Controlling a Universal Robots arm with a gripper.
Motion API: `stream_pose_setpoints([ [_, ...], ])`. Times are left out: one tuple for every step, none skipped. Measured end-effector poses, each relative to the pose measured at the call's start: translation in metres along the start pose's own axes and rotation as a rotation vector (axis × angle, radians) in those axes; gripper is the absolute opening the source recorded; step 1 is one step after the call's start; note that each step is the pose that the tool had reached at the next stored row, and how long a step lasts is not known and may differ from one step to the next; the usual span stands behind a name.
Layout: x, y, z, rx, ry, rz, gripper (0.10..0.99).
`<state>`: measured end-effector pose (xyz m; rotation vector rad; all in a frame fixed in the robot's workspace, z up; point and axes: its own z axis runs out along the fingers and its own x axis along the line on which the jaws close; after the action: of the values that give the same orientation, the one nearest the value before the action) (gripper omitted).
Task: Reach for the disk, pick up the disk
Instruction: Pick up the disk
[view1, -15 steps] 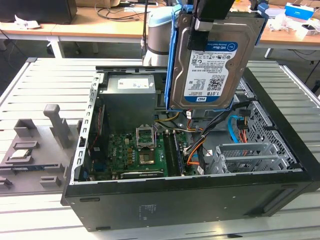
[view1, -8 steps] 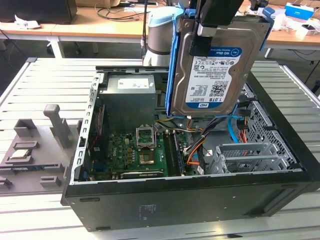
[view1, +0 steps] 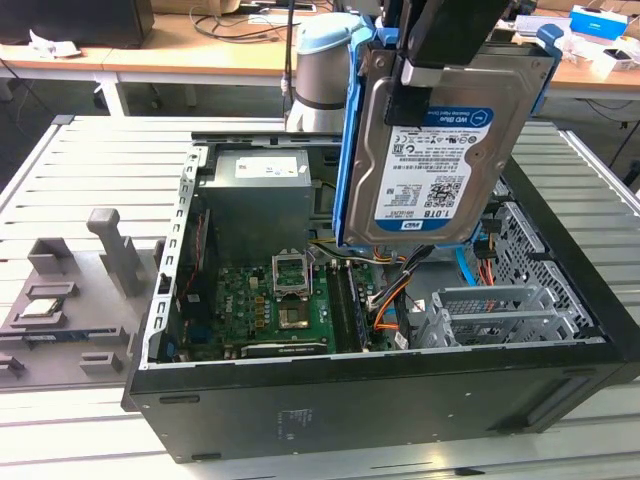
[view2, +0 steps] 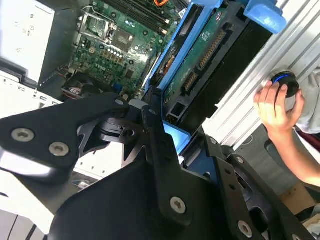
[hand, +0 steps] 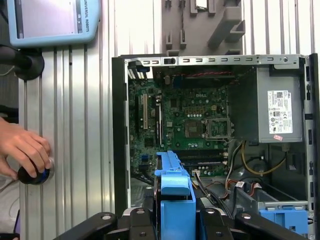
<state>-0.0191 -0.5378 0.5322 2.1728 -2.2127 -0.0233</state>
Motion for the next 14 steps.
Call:
stream_pose_setpoints([
  [0.0014, 0.0000, 0.0000, 0.000, 0.0000, 0.000, 0.365],
  [0.0053, -0.0001, 0.0001, 0.000, -0.0001, 0.000, 0.365],
  [0.0086, -0.0002, 0.0002, 0.000, 0.0000, 0.000, 0.365],
  [0.0103, -0.0002, 0.0002, 0.000, 0.0000, 0.000, 0.365],
  [0.0122, -0.0003, 0.0002, 0.000, 0.0000, 0.000, 0.365],
  [0.0158, -0.0003, 0.0003, 0.000, 0.0000, 0.000, 0.365],
  [0.0165, -0.0002, 0.0003, 0.000, -0.0001, 0.000, 0.365],
  [0.0167, -0.0002, 0.0003, 0.000, 0.0000, 0.000, 0.365],
  [0.0171, -0.0004, 0.0005, 0.000, -0.0029, 0.000, 0.365],
  [0.0173, -0.0008, 0.0025, 0.000, -0.0151, -0.001, 0.365],
  [0.0173, -0.0010, 0.0048, 0.000, -0.0152, -0.001, 0.365],
  [0.0174, -0.0013, 0.0065, -0.001, -0.0153, -0.001, 0.365],
  [0.0173, -0.0016, 0.0076, -0.001, -0.0153, -0.001, 0.365],
  [0.0173, -0.0023, 0.0087, -0.001, -0.0151, -0.001, 0.365],
])
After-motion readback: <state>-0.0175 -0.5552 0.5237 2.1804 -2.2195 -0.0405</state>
